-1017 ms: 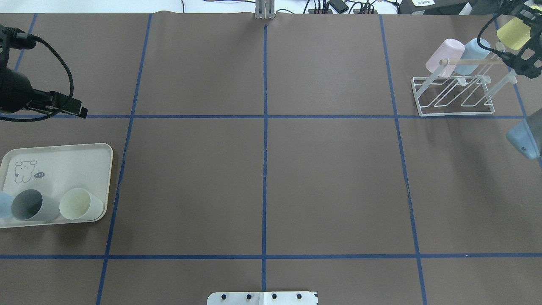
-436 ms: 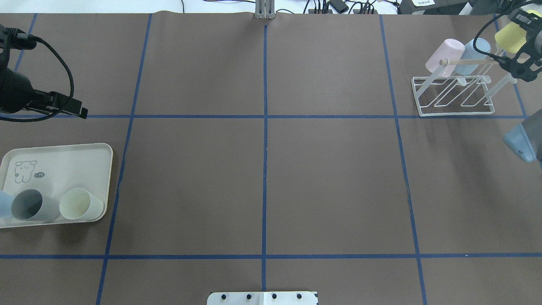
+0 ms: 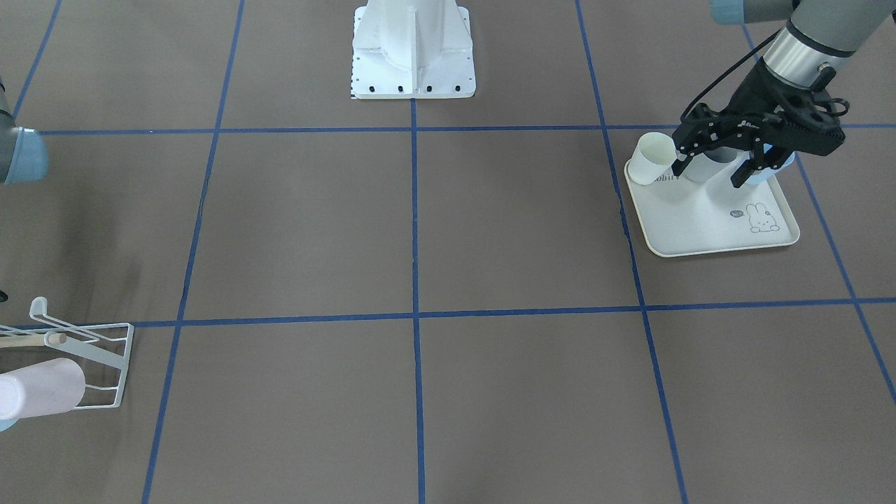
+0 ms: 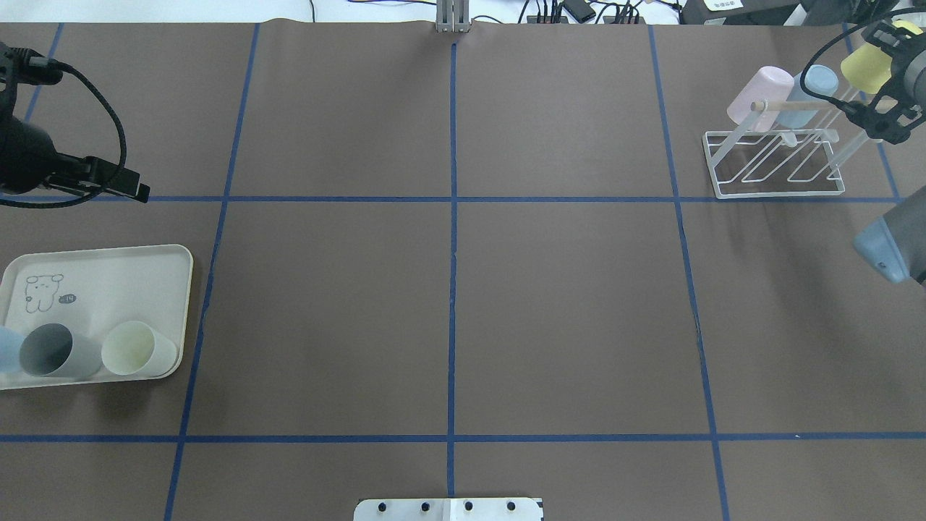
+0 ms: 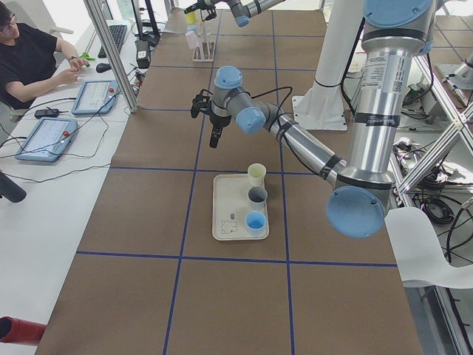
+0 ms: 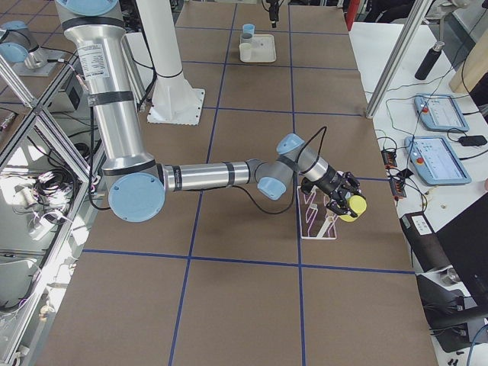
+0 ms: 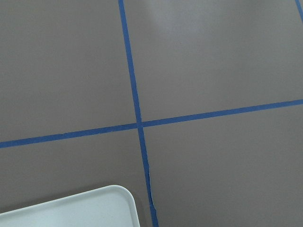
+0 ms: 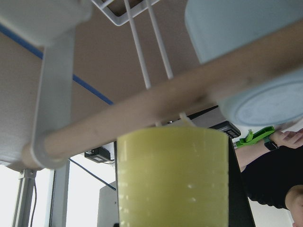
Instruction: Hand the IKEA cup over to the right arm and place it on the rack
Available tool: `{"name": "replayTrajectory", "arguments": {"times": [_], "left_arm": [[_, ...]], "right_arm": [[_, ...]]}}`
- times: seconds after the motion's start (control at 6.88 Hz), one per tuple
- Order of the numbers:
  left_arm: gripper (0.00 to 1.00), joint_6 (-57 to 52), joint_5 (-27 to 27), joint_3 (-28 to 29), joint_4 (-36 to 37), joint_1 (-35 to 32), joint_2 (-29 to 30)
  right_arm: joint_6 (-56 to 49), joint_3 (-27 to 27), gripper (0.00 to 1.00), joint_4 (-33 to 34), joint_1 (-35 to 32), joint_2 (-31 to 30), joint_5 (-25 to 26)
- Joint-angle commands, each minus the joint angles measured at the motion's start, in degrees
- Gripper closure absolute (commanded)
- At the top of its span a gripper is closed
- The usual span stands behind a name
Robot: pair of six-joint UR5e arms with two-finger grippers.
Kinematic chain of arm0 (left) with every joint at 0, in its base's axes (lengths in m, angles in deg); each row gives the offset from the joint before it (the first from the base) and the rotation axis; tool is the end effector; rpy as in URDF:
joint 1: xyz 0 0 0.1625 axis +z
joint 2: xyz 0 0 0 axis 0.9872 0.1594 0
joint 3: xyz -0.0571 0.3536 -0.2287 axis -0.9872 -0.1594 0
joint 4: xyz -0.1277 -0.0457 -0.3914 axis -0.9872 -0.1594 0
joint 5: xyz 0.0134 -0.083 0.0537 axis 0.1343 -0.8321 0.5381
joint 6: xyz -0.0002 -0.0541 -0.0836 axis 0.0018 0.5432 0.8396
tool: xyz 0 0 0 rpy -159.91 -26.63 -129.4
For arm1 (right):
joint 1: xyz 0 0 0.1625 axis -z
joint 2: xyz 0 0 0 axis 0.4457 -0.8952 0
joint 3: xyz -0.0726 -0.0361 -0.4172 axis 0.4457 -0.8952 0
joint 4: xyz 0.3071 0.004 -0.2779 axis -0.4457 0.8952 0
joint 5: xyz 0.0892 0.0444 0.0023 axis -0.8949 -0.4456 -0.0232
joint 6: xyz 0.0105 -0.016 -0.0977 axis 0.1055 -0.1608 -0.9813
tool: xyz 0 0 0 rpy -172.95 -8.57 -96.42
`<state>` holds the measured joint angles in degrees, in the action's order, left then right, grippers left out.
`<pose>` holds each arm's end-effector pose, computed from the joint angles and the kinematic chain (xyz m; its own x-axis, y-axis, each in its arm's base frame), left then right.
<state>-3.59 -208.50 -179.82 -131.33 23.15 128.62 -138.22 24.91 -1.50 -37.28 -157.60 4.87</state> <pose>0.1988 -0.4606 0.3443 0.6025 0.1663 -0.7806 0.0785 0.9609 0.2654 -0.1273 -0.6210 0.5490 -0.5357 -0.4874 -0.6895 0.8405 -0.3862 -0.3801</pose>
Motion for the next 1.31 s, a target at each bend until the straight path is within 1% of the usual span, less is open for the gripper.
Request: {"name": "replayTrajectory", "arguments": {"times": [0.0,0.29,0.58,1.16], "left_arm": [[0.0,0.0,0.0,0.1,0.0,0.0,0.0],[0.0,0.0,0.0,0.2,-0.1,0.0,0.0],[0.0,0.0,0.0,0.3,-0.1,0.0,0.0],[0.0,0.0,0.0,0.4,-0.1,0.0,0.0]], "right_arm": [[0.0,-0.1,1.0,0.1,0.1,-0.2,0.2],[0.0,-0.4,1.0,0.0,0.7,-0.1,0.3],[0.1,-0.5,1.0,0.0,1.5,0.0,1.5],[-0.1,-0.5,1.0,0.0,1.6,-0.6,1.5]]}}
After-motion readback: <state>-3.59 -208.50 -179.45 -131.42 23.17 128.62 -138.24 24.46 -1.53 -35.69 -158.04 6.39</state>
